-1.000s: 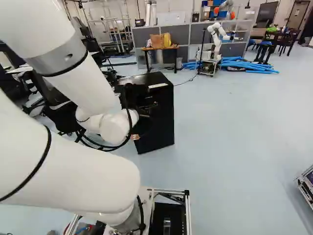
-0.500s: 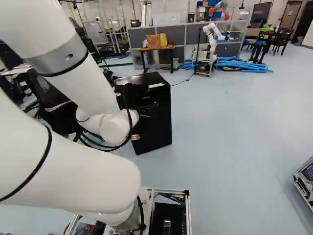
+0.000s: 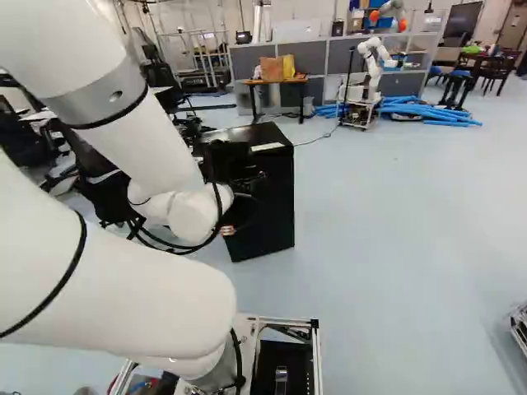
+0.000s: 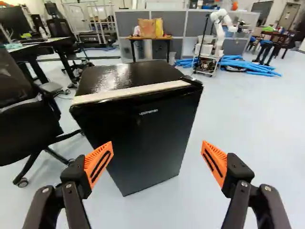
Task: Grab a drink from the fridge
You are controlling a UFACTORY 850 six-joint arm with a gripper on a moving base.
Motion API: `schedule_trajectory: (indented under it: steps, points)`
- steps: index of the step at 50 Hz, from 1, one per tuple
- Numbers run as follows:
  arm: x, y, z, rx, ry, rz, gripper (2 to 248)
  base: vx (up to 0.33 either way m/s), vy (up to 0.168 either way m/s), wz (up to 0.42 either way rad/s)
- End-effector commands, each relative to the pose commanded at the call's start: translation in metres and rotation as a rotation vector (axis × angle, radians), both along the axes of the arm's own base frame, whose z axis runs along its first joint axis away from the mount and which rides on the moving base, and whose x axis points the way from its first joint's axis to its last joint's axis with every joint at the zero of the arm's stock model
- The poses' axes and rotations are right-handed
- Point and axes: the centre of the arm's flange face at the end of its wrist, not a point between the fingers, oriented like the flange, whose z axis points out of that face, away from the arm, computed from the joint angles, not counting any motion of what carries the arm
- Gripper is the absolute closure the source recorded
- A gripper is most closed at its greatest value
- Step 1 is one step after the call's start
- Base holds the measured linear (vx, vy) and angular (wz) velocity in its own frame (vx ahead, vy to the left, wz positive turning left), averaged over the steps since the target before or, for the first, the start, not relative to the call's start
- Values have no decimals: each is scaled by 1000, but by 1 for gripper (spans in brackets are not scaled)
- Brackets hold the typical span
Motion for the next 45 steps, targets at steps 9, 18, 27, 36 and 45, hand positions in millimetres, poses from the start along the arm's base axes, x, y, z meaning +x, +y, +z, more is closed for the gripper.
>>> schedule_trajectory:
  steps: [9,18,27,36,45]
  points:
    - [0,0,0,0,0,0,3,-3,18,306]
    - [0,0,0,0,0,0,3,4,12,276]
    - [0,0,0,0,0,0,3,2,12,291]
    - [0,0,0,0,0,0,3,2,12,286]
    - [0,0,0,0,0,0,3,4,14,284]
